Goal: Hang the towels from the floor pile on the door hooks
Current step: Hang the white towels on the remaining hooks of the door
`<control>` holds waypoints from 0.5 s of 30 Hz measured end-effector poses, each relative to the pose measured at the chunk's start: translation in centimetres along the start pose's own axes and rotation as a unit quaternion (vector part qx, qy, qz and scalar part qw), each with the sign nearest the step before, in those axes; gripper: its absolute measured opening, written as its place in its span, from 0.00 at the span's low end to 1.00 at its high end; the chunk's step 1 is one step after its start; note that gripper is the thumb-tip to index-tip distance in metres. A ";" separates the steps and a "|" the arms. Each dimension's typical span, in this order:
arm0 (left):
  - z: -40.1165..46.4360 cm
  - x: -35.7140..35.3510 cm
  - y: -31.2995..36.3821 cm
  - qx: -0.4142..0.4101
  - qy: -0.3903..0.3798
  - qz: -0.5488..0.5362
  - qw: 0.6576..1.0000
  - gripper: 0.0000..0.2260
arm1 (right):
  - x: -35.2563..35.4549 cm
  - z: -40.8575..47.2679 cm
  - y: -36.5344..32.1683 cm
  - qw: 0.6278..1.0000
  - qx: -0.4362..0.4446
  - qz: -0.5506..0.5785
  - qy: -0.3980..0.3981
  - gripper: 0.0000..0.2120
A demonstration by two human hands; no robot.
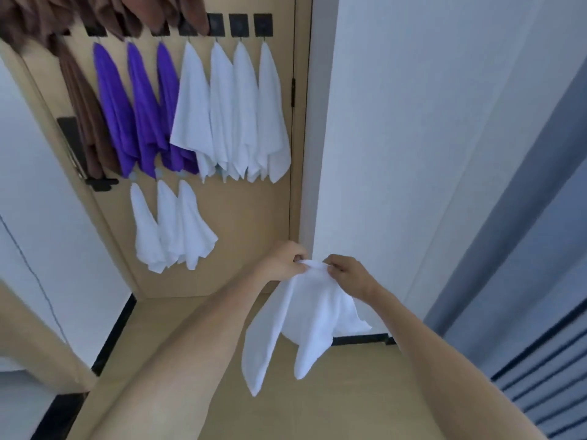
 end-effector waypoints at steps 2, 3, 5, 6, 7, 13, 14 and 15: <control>-1.1 2.8 -2.9 0.012 0.007 0.009 1.000 0.05 | -1.7 1.9 -3.4 1.000 0.012 -0.001 -0.009 0.11; -1.6 4.1 -4.2 0.015 0.009 0.012 1.000 0.05 | -2.5 2.8 -5.0 1.000 0.017 -0.003 -0.015 0.12; -2.6 6.3 -7.0 0.031 0.020 0.029 0.999 0.06 | -4.2 4.4 -7.8 0.999 0.026 0.003 -0.025 0.11; -3.0 7.3 -8.3 0.041 0.028 0.047 0.998 0.07 | -5.1 5.1 -9.1 0.999 0.031 0.003 -0.034 0.09; -3.4 8.3 -9.7 0.053 0.036 0.065 0.996 0.09 | -6.0 5.8 -10.3 0.998 0.039 0.001 -0.041 0.10; -5.2 12.5 -15.0 0.097 0.025 -0.003 0.995 0.06 | -9.9 9.9 -15.0 0.996 0.059 -0.032 -0.061 0.11; -5.5 13.0 -15.5 0.099 0.025 -0.026 0.994 0.06 | -10.2 10.5 -15.5 0.996 0.055 -0.031 -0.063 0.10; -5.7 13.0 -15.5 0.103 0.025 -0.047 0.993 0.06 | -10.2 10.7 -15.7 0.997 0.050 -0.027 -0.061 0.11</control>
Point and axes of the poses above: each hand's wrist, its own z-axis towards the middle knuckle, its own x-axis out of the back of the hand, y = z × x, the point moved 1 cm from there along z, towards the middle knuckle, and after that the axes turned 12 degrees about -z, right-handed, at the moved point
